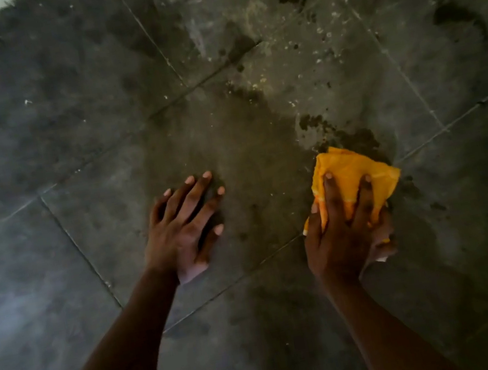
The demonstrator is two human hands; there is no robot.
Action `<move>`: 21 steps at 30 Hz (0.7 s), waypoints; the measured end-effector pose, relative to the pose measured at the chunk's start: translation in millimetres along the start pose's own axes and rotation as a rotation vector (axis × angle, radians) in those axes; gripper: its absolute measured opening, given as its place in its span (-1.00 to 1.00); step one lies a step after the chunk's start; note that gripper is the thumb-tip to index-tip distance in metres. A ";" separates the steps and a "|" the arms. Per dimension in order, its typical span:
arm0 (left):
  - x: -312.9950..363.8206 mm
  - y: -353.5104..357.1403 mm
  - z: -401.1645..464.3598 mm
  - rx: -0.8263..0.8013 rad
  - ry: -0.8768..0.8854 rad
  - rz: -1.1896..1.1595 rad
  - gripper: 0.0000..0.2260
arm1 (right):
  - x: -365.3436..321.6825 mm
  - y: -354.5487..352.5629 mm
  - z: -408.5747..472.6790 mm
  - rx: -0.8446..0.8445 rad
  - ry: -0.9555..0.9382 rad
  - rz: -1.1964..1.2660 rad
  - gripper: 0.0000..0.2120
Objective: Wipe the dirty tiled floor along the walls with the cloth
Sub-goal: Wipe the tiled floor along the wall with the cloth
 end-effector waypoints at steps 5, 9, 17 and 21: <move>0.6 2.5 -0.3 0.044 0.005 0.011 -0.47 | 1.4 6.3 3.1 0.065 -0.039 0.000 -0.50; 4.7 4.7 -3.9 0.048 -0.003 0.031 -0.47 | 7.0 7.4 -0.8 0.081 -0.102 0.031 -0.51; 22.5 9.0 -11.4 0.082 -0.064 0.166 -0.50 | 51.2 -2.3 30.8 0.092 -0.489 0.165 -0.51; 76.0 24.5 -18.6 0.169 -0.396 0.048 -0.47 | 70.6 -24.9 37.9 -0.049 -0.562 0.578 -0.51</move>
Point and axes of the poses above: each hand's wrist, its own z-axis towards the middle knuckle, its own y-axis out of the palm, x = y × z, the point moved 1 cm from there along z, towards the middle knuckle, and after that the axes turned 5 degrees about -z, right-handed, at the moved point
